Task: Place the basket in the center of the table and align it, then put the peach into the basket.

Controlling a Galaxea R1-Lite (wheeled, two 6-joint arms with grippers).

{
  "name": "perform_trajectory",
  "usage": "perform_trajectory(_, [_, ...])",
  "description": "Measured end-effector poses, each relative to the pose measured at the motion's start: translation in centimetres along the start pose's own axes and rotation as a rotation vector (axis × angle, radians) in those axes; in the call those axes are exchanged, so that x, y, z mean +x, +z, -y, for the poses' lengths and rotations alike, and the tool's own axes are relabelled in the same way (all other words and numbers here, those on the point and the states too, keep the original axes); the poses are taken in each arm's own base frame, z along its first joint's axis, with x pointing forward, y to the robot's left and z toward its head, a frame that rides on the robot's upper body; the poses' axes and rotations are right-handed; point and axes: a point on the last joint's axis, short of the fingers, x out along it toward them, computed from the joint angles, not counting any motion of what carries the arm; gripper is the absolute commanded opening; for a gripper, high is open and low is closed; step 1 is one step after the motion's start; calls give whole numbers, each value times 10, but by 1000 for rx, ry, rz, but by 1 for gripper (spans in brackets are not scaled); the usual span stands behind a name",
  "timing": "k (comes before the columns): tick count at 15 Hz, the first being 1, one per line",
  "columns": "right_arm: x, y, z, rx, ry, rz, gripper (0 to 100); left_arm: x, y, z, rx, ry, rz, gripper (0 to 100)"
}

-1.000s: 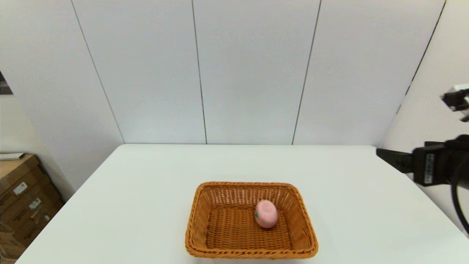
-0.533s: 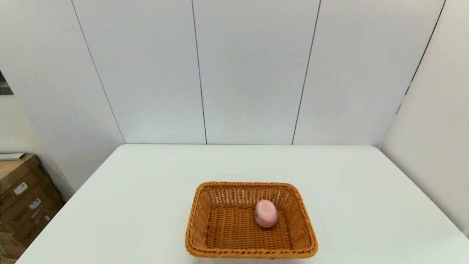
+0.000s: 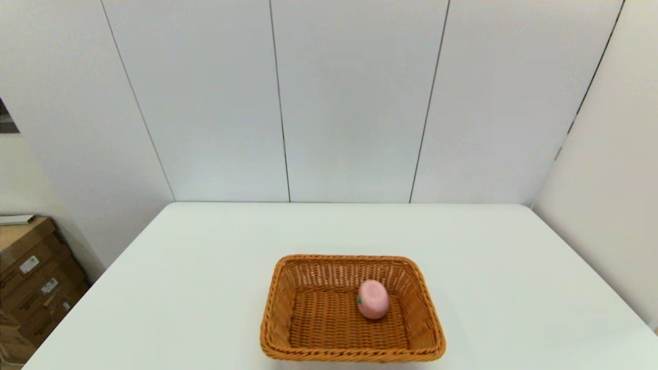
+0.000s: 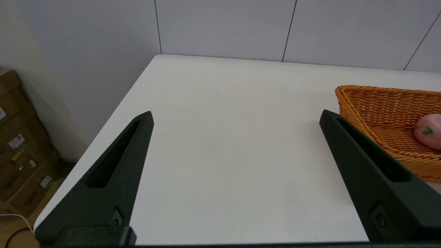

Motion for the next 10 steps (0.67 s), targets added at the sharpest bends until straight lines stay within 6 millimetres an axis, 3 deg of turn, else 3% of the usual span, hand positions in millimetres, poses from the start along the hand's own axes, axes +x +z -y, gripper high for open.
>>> perform_trajectory(4, [-4, -35, -9, 3, 244, 44, 100, 0, 0, 0, 0, 0, 0, 100])
perform_trajectory(7, [2, -57, -15, 8, 325, 22, 100, 0, 0, 0, 1, 0, 0, 100])
perform_trajectory(10, [6, -62, -17, 98, 332, 47, 100, 0, 0, 0, 1, 0, 0, 100])
